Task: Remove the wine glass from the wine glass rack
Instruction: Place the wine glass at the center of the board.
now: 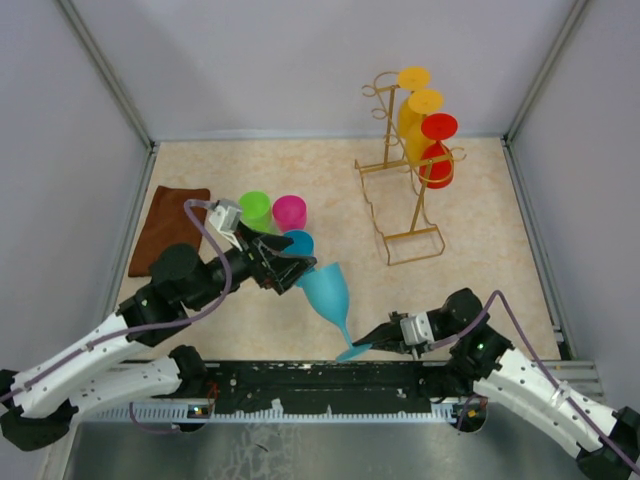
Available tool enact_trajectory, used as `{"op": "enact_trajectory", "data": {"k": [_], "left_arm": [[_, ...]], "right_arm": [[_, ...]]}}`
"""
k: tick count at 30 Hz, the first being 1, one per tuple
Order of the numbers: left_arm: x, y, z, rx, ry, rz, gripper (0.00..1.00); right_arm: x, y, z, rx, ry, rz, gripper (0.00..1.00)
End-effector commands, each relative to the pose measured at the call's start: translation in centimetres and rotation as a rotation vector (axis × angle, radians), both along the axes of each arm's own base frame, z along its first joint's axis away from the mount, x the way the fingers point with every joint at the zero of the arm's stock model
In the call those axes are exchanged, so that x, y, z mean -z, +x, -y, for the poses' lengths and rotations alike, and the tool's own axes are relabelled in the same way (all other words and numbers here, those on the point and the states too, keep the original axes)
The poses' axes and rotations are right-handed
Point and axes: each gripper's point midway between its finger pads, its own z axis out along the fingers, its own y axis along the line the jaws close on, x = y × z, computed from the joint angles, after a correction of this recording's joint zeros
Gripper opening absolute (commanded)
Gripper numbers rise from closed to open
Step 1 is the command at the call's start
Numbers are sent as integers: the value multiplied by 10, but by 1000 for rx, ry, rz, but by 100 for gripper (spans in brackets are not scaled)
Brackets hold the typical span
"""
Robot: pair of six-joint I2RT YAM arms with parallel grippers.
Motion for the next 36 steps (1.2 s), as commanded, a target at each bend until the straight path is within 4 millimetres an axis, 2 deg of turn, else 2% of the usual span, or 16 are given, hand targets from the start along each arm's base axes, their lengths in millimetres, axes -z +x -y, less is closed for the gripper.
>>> {"op": "enact_trajectory", "data": {"k": [1,5,8,13,18,25,30,36], "left_arm": [[2,-14,10,110,59,15,100],[-3,-37,22,271,57,62,100],[3,-41,27,318,89,47,99],[7,-52,37,410,102,49,93],[11,-60,41,467,114,40,81],[13,-63,38,474,124,48,53],[16,-65,36,483,121,57,27],[16,-72,34,513,112,90,0]], "right_arm": [[-17,-3,0,-22,52,71,0],[-17,-4,0,-26,48,69,0],[-16,-5,0,-32,49,67,0],[-17,-6,0,-34,52,62,0],[-19,-6,1,-27,58,70,0],[-18,-2,0,-7,53,71,0],[-16,3,-1,22,48,68,0],[-14,9,-1,55,38,64,3]]}}
